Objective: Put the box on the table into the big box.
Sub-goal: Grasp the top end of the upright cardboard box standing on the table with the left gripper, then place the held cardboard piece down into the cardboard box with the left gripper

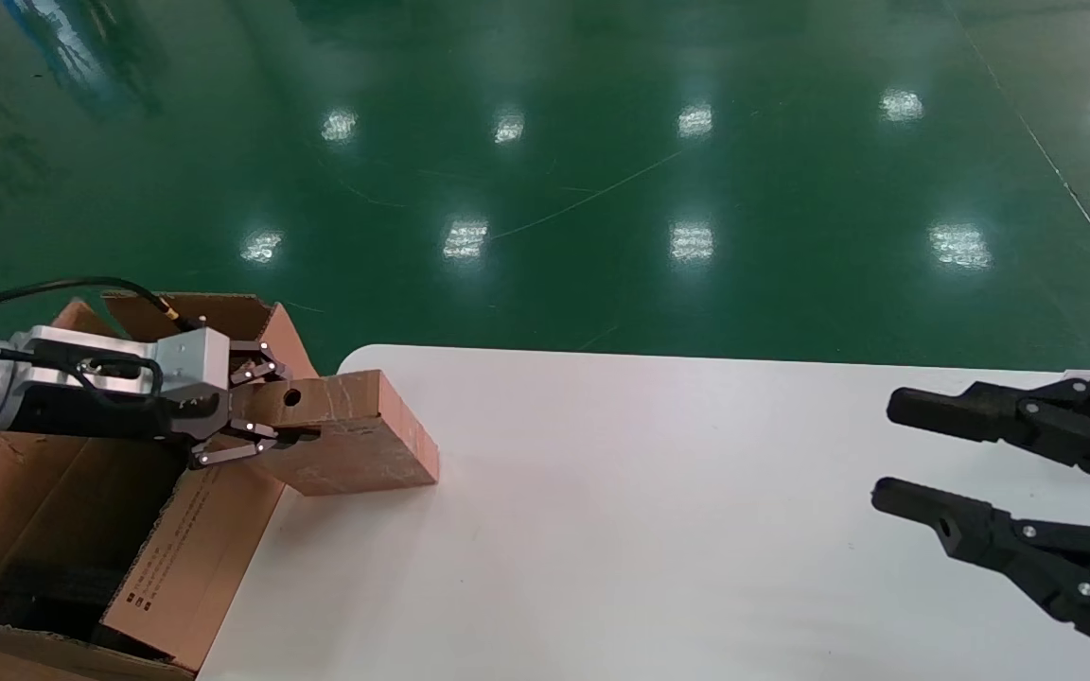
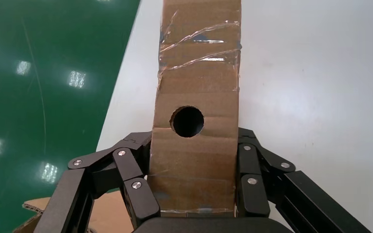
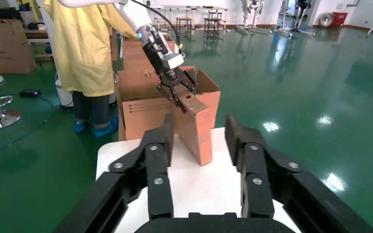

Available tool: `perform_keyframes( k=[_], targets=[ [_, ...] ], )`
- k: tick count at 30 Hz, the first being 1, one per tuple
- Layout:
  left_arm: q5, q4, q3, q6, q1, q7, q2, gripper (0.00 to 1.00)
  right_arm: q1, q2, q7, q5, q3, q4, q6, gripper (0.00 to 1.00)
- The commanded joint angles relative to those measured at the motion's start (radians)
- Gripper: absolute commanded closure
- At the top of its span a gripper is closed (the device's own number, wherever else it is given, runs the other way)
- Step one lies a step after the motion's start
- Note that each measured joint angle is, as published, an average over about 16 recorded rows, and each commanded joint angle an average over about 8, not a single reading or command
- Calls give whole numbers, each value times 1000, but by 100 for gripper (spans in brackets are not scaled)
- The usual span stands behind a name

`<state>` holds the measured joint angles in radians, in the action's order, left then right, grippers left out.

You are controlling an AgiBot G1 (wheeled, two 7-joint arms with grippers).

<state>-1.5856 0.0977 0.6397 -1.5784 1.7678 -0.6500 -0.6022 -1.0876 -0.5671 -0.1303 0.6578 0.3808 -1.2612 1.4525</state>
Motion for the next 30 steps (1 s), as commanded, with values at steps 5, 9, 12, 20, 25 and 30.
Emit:
perform_keyframes(
  k=[5,9,12,20,25,30],
  targets=[
    [31,-26,-13,-13,46,71,-1,100,0,0,0,0,0,0,0,100],
    [53,-47,-20,-15,88,157,1,100,0,0,0,0,0,0,0,100],
    [60,-67,-21,-12,123,241,4,100,0,0,0,0,0,0,0,100],
    [33,-107,-1,5,225,472,25,100,0,0,0,0,0,0,0,100],
    [0,-105,22,21,292,580,43,100,0,0,0,0,0,0,0,100],
    [-39,-82,49,37,368,666,65,100,0,0,0,0,0,0,0,100]
  ],
)
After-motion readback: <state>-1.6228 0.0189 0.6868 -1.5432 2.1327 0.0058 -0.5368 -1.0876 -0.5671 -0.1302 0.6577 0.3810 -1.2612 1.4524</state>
